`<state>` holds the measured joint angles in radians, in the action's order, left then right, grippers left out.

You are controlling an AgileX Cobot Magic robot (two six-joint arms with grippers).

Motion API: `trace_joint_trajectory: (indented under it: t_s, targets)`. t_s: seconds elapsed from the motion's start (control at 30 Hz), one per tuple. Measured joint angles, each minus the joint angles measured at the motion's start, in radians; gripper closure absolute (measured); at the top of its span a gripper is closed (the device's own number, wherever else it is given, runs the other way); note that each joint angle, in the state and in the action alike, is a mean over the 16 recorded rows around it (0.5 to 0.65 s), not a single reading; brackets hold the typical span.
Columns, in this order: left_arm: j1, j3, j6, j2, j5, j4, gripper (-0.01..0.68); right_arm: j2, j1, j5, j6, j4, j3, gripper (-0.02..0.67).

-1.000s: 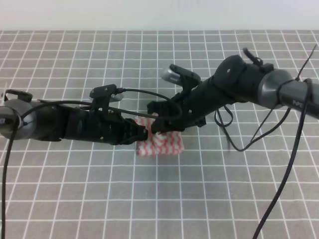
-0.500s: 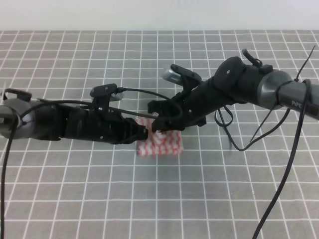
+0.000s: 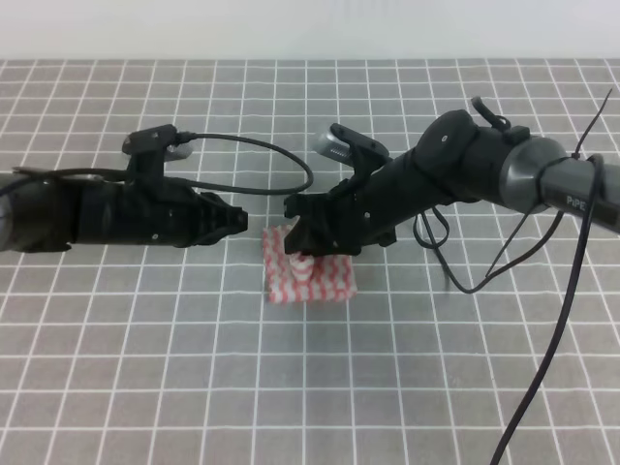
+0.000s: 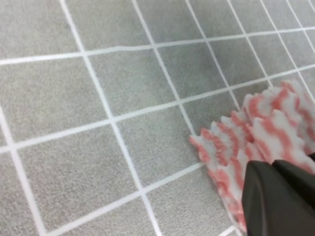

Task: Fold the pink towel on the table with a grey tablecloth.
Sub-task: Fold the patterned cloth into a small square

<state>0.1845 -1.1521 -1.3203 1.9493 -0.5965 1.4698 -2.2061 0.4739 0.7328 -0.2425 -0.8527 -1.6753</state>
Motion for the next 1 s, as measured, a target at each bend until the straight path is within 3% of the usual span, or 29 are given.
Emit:
trace_joint_trajectory:
  t_s: [0.2,0.37,1.0]
  targets:
    - [-0.014,0.000,0.002,-0.005,-0.002,0.004,0.677,0.001,0.000,0.024,-0.007,-0.015,0.000,0.407]
    - [-0.015,-0.002,0.002,-0.005,-0.010,0.009,0.677,0.001,0.000,0.066,-0.007,-0.016,0.000,0.397]
    - [-0.015,-0.049,0.002,-0.006,-0.051,0.027,0.677,0.002,0.000,0.211,-0.041,-0.056,0.000,0.514]
